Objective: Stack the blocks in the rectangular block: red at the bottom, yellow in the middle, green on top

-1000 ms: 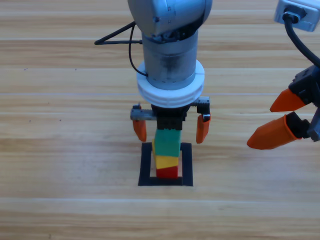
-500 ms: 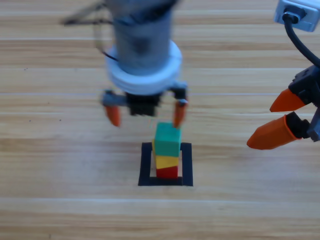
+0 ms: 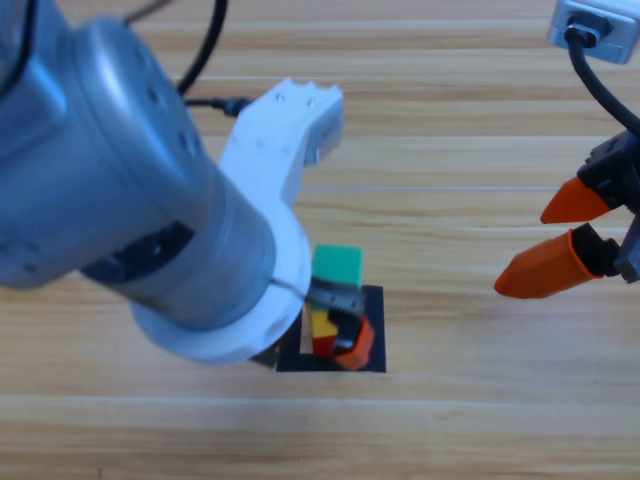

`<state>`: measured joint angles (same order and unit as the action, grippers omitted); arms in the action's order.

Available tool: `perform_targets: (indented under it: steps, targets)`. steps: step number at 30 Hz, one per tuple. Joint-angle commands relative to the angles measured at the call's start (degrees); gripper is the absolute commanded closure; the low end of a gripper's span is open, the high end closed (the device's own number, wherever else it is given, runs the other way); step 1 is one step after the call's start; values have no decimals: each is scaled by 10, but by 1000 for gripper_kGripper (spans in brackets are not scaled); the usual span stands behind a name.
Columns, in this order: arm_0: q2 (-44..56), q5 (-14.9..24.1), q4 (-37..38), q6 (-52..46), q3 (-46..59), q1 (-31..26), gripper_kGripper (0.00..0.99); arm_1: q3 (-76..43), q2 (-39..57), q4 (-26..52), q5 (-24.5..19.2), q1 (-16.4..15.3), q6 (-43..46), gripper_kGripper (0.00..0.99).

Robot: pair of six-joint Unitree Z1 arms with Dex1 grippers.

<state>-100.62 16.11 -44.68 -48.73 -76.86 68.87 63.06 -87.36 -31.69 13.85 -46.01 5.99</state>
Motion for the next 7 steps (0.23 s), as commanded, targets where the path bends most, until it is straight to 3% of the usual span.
perform_targets:
  steps: [1,7]
  targets:
    - [38,9,9,6,22,13,0,-7,-39,10,-8,-13,7,40]
    - [41,7,9,7,29,13,0,-6,-44,10,-8,-13,6,40]
